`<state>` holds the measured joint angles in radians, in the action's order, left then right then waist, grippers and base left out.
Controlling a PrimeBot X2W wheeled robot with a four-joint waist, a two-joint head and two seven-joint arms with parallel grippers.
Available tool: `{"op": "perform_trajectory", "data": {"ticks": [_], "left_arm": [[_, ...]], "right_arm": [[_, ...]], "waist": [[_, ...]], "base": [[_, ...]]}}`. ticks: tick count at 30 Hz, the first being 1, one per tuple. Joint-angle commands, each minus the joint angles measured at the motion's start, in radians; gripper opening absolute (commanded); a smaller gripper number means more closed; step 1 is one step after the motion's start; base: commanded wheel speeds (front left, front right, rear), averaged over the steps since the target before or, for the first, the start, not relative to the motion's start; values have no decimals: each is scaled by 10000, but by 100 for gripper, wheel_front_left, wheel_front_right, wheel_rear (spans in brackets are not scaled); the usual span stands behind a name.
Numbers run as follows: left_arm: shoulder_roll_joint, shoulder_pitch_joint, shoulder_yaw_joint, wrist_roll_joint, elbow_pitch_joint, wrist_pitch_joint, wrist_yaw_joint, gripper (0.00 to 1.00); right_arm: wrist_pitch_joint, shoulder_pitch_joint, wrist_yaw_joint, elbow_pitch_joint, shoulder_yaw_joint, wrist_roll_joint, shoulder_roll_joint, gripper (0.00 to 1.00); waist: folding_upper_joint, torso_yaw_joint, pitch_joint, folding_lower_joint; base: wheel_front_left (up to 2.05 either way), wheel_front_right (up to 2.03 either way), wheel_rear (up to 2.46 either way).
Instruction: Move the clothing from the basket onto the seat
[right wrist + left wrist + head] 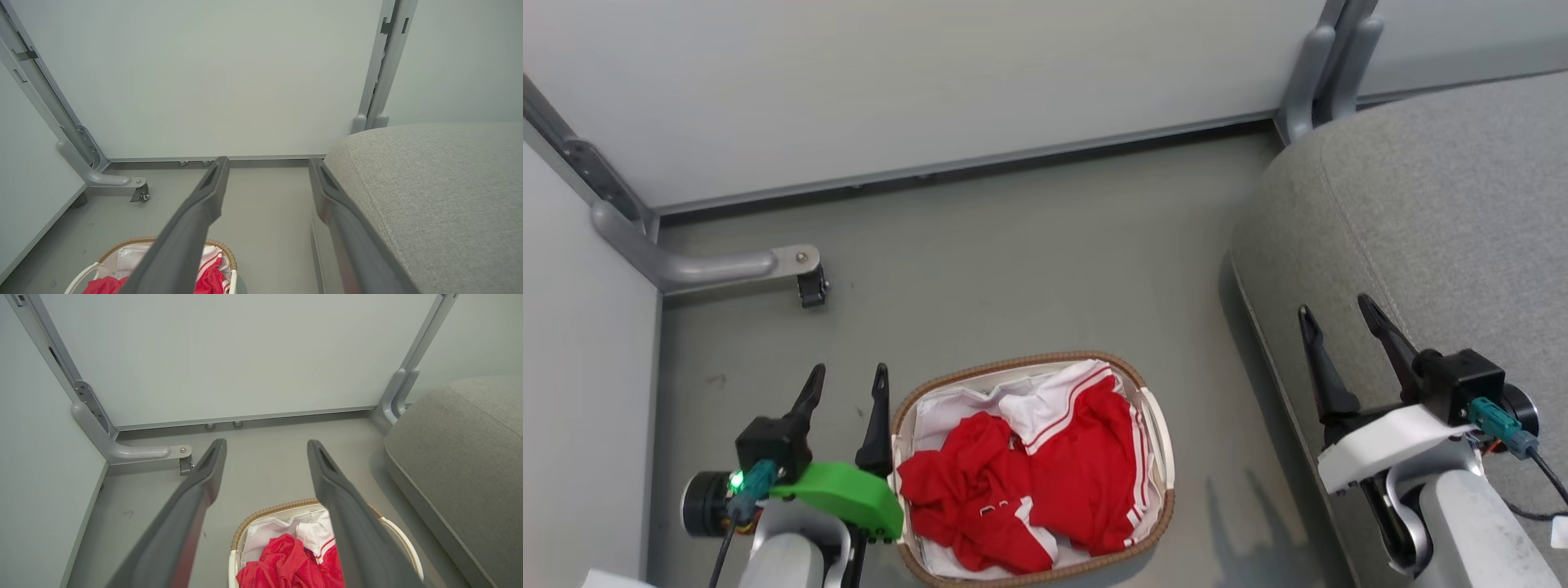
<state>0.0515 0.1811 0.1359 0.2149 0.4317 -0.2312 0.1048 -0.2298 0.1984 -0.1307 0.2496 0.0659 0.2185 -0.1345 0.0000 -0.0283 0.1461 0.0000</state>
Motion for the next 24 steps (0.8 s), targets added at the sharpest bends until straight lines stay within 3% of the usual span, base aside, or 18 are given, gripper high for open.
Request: {"op": "perform_trajectory", "data": {"ticks": [1,17,24], "left_arm": [[15,524,101,-260,214,-73,50,100],[219,3928,1502,-1879,4238,-364,231,100],[402,5117,1852,-2079,6321,-338,216,100]], "right_arm": [[-88,342,0,-111,80,-183,-52,100],[-372,2053,4,-1064,444,-1187,283,100],[-368,2343,4,-1400,644,-1105,507,100]], "waist": [[0,-356,1031,0],[0,-1938,4577,0],[0,-2576,5639,0]], "base": [[0,0,0],[0,0,0],[0,0,0]]}}
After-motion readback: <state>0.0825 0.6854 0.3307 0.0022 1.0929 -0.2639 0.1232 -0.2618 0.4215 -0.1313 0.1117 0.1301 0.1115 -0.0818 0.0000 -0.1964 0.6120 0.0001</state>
